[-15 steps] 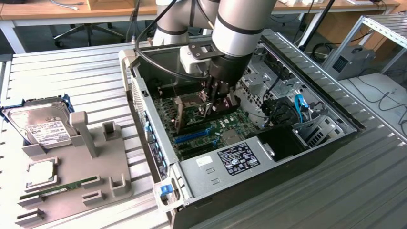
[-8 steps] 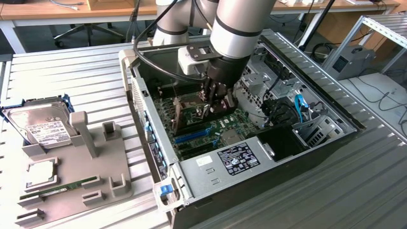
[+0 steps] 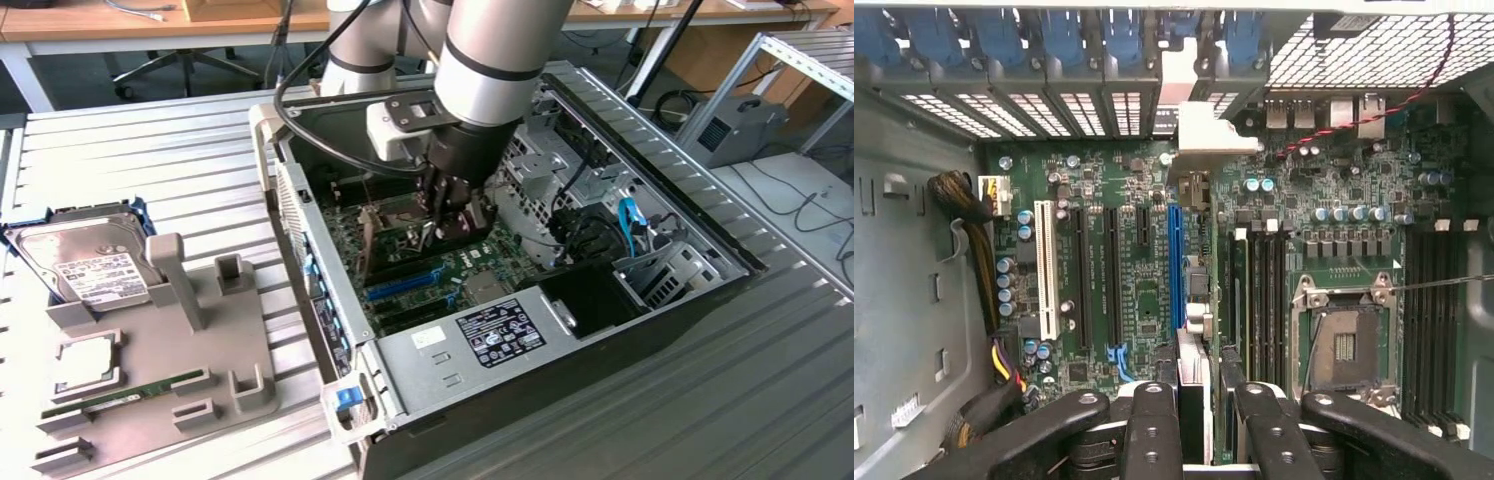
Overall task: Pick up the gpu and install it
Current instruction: 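Insert the gpu into the slot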
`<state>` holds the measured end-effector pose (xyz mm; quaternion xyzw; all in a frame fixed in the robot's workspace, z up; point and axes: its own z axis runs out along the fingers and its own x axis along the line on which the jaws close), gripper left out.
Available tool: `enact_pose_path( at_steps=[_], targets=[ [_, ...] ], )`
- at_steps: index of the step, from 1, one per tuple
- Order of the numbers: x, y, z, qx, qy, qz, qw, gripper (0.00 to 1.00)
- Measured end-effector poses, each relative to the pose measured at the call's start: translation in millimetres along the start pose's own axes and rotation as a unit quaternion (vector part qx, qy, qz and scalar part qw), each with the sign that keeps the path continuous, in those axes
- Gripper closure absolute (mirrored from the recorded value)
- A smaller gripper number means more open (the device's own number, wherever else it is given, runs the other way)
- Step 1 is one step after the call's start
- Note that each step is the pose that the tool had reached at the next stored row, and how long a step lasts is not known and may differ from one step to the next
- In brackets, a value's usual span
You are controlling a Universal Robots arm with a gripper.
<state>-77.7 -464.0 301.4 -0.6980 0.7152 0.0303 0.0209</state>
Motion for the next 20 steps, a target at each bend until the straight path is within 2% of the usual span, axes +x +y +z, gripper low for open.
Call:
enact_pose_path(
  at_steps=[13, 20],
  targets=[
    [0.3, 2.6, 3.7, 0.0000, 0.0000, 0.000, 1.0000, 0.73],
    [0.7, 8.0, 7.7, 0.0000, 0.0000, 0.000, 1.0000, 0.73]
  ],
)
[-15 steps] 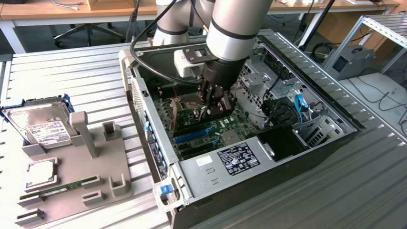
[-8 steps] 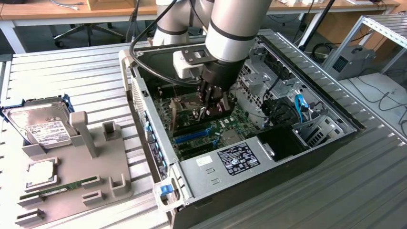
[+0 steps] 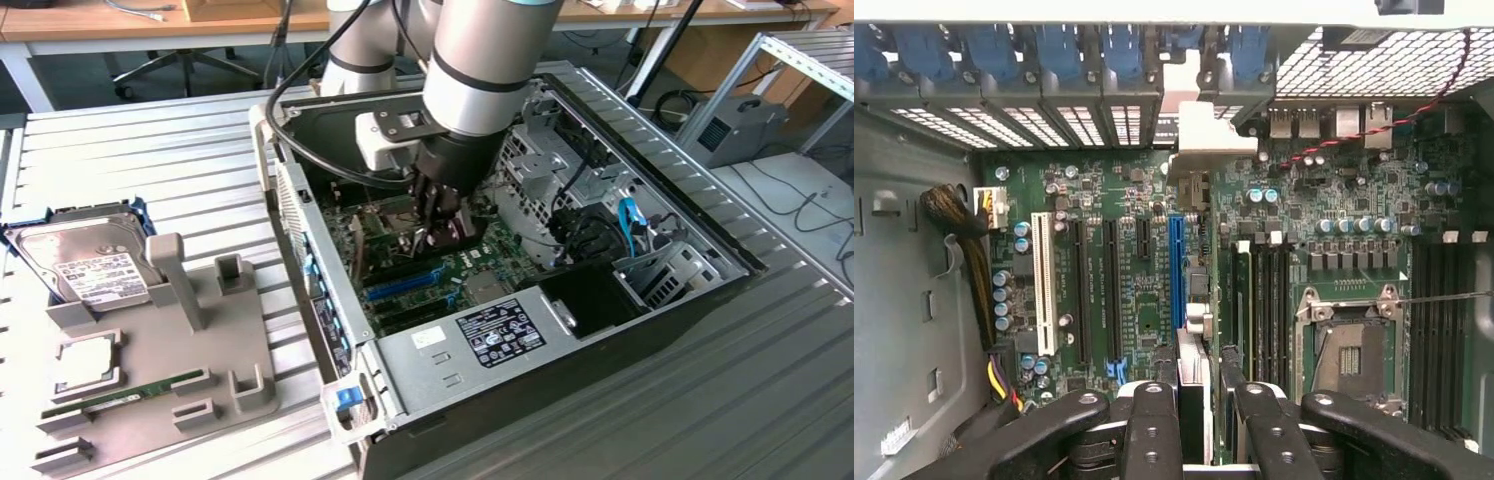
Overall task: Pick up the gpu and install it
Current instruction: 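Insert the gpu into the slot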
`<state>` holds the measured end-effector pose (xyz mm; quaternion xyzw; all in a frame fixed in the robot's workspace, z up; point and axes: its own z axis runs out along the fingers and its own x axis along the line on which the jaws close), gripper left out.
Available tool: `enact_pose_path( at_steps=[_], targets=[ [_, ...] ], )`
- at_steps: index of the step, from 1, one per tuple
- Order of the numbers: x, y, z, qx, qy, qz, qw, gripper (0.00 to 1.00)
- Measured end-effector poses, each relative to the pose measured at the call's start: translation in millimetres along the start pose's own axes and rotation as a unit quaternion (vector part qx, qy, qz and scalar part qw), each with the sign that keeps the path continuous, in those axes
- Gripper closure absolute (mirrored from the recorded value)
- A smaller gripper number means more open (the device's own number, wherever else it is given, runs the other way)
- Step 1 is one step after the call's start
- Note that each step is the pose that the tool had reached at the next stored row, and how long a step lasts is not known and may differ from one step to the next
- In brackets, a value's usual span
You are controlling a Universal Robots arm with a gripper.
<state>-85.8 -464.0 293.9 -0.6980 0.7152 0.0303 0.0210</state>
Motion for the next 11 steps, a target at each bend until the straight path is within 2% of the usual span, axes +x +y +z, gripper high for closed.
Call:
enact_pose_path(
  at_steps=[9, 11],
  targets=[
    [1.0, 7.2, 5.4, 0.0000, 0.0002, 0.000, 1.0000, 0.73],
    [1.4, 8.1, 6.5, 0.0000, 0.0014, 0.000, 1.0000, 0.73]
  ],
)
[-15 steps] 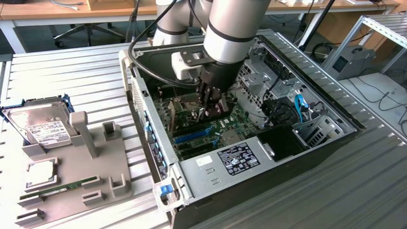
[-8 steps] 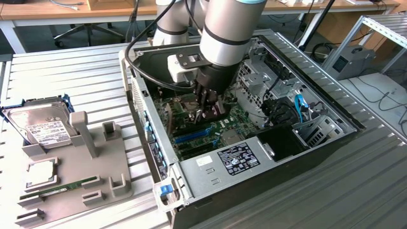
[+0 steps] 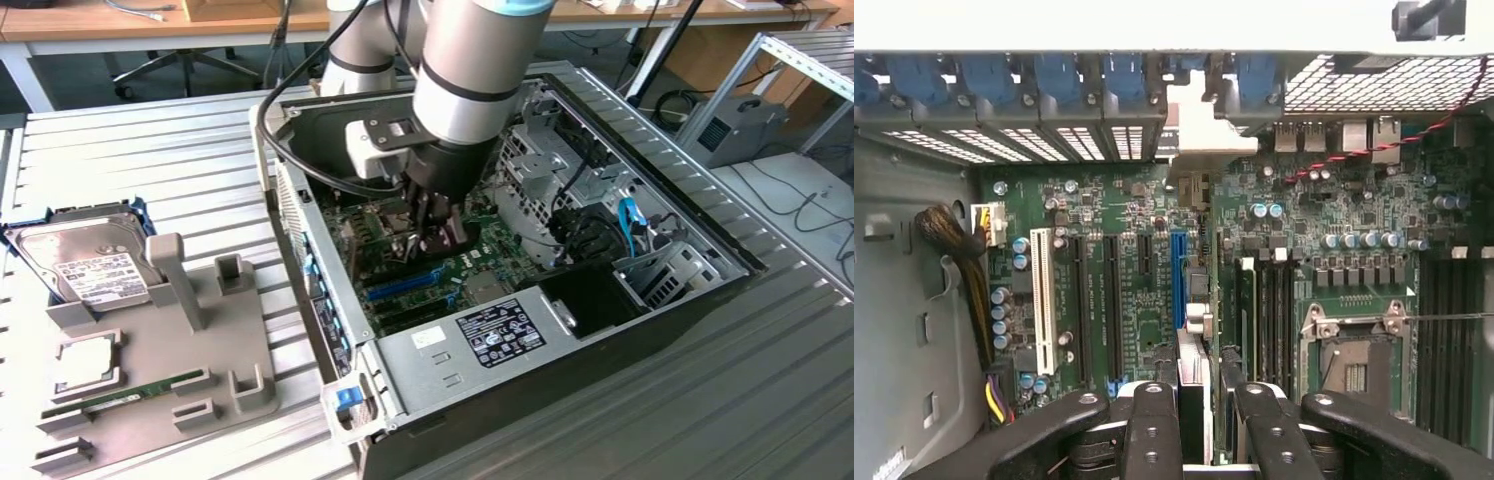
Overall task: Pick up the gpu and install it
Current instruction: 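Insert the gpu into the slot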
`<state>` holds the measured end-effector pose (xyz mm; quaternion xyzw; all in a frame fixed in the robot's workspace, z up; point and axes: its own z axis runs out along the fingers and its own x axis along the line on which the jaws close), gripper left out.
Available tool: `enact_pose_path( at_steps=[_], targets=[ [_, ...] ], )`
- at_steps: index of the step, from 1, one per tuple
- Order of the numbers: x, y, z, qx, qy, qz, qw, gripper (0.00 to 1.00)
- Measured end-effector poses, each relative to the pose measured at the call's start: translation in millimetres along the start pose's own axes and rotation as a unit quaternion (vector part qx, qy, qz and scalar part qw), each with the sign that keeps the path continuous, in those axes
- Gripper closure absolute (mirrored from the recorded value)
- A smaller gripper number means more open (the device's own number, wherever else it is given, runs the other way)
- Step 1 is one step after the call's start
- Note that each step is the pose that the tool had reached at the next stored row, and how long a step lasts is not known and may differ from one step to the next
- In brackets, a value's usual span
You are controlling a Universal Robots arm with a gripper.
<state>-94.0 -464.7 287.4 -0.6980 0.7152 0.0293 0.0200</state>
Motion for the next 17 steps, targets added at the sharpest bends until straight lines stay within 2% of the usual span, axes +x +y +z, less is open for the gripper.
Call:
enact_pose_path(
  at_steps=[1, 3, 4, 5, 9, 12, 15, 17],
  targets=[
    [0.1, 0.5, 0.5, 0.0000, 0.0008, 0.000, 1.0000, 0.73],
    [0.2, 1.7, 1.8, 0.0001, 0.0048, 0.000, 1.0000, 0.73],
    [0.5, 4.3, 4.0, 0.0005, 0.0144, 0.001, 0.9999, 0.73],
    [0.9, 10.5, 7.8, 0.0005, 0.0165, 0.002, 0.9999, 0.73],
    [-0.2, 15.5, 19.9, 0.0006, 0.0172, 0.003, 0.9998, 0.73],
    [0.1, 15.7, 28.2, 0.0004, 0.0174, 0.003, 0.9998, 0.73],
    [0.2, 15.6, 35.1, 0.0002, 0.0175, -0.003, 0.9998, 0.73],
    [0.2, 15.5, 35.9, 0.0004, 0.0172, -0.003, 0.9998, 0.73]
  ],
)
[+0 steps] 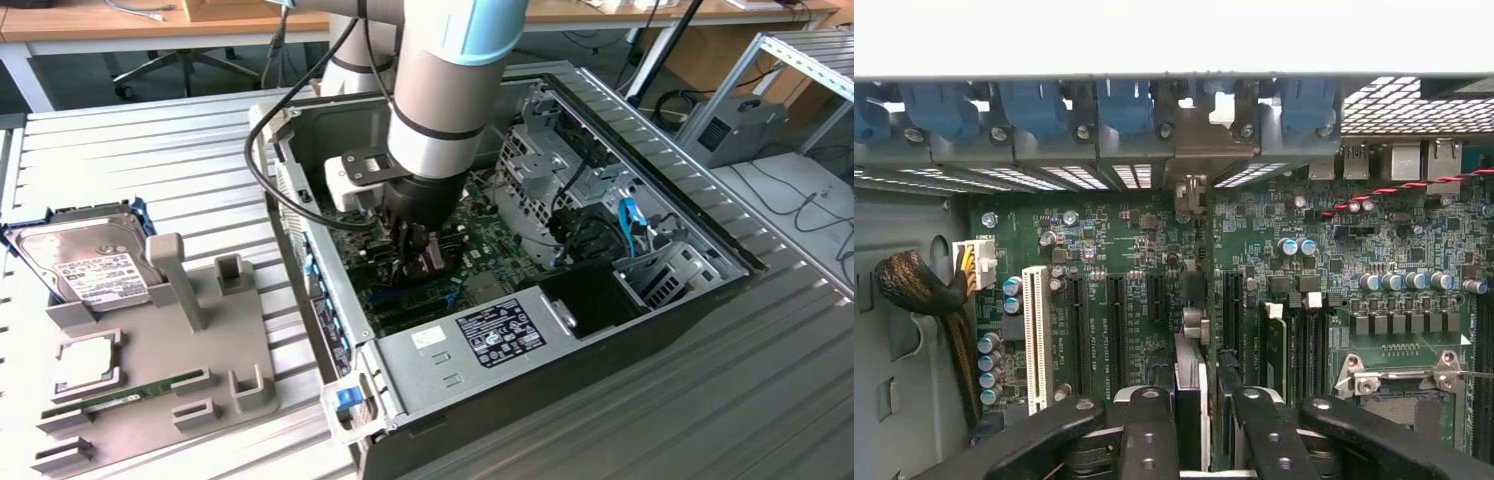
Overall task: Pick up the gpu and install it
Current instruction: 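Insert the gpu into the slot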
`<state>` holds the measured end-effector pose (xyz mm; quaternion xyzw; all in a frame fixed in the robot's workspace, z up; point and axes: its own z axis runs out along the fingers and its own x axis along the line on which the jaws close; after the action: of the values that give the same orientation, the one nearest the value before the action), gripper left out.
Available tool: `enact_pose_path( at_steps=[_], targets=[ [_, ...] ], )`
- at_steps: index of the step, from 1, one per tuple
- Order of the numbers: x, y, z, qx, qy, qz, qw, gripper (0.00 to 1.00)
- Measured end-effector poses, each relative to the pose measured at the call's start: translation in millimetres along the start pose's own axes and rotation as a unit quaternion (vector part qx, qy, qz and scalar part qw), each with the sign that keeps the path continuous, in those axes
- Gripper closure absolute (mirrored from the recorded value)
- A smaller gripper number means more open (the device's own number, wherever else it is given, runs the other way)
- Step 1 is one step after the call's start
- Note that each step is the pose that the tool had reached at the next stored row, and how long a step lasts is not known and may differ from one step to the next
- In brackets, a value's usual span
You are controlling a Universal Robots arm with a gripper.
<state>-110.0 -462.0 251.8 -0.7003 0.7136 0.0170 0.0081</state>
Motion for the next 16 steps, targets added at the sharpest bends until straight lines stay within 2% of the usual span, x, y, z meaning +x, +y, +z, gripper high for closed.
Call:
enact_pose_path(
  at_steps=[1, 3, 8, 13, 16],
  targets=[
    [0.0, 0.0, -0.1, -0.0001, 0.0002, 0.000, 1.0000, 0.72],
    [0.0, 0.0, -0.1, -0.0001, 0.0002, 0.000, 1.0000, 0.60],
    [-0.4, 0.0, -1.8, 0.0000, 0.0015, 0.000, 1.0000, 0.60],
    [-7.2, 0.3, -7.9, 0.0000, 0.0032, 0.000, 1.0000, 0.60],
    [-12.0, 0.5, -20.4, 0.0000, 0.0047, 0.000, 1.0000, 0.60]
  ],
)
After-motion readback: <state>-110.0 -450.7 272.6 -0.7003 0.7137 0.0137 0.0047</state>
